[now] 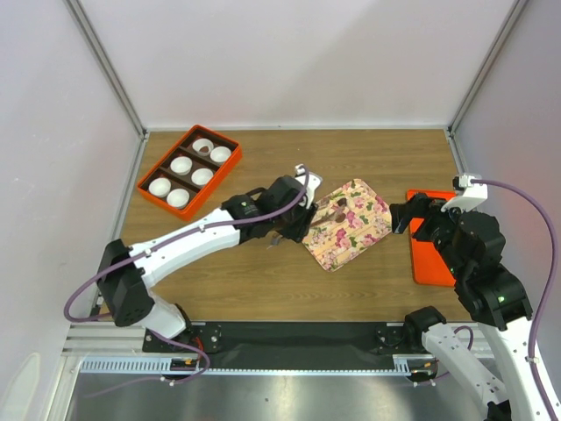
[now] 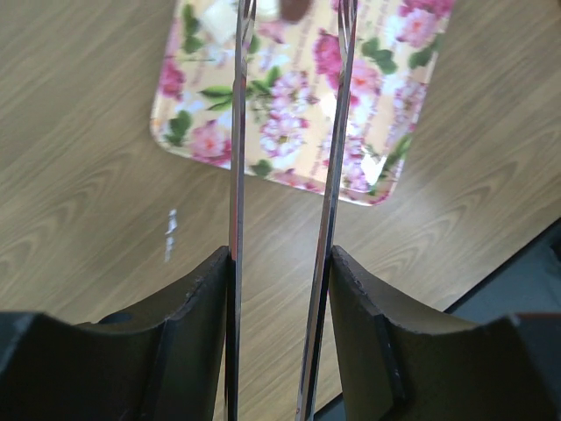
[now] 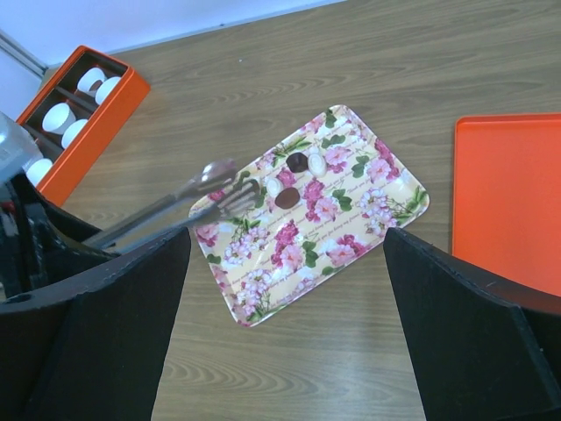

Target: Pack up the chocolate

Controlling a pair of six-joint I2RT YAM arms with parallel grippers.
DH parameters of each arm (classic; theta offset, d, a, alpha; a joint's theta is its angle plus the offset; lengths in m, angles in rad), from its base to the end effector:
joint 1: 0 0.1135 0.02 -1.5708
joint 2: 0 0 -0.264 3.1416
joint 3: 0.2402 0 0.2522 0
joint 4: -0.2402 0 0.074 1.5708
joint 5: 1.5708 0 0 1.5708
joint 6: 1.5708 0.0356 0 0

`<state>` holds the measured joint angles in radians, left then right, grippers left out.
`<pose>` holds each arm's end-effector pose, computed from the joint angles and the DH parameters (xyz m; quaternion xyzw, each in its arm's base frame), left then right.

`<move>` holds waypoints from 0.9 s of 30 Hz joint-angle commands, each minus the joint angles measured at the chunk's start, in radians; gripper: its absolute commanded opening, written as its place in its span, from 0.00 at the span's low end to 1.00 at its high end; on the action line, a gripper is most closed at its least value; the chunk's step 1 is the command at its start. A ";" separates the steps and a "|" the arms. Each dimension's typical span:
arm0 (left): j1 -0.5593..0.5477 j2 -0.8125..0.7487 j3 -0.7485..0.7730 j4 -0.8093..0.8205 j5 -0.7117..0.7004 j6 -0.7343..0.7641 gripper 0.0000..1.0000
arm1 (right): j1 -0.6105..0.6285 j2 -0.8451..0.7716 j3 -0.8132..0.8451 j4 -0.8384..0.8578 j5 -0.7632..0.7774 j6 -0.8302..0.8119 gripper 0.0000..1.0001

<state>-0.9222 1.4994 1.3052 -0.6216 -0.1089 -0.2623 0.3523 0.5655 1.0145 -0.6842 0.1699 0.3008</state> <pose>0.2013 -0.2591 0.3088 0.2818 0.8846 -0.1635 0.3336 0.0939 0.0281 0.3899 0.0324 0.7834 0.1348 0.6058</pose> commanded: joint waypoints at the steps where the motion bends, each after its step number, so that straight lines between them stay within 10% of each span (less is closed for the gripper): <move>1: -0.047 0.034 0.012 0.071 -0.006 -0.031 0.51 | 0.002 -0.006 0.041 0.009 0.019 -0.019 1.00; 27: -0.055 0.260 0.086 0.103 -0.012 -0.020 0.50 | 0.002 -0.029 0.036 0.003 0.039 -0.045 1.00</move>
<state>-0.9768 1.7470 1.3399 -0.5514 -0.1204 -0.2714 0.3523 0.5426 1.0161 -0.6926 0.1883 0.2745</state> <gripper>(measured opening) 0.509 0.994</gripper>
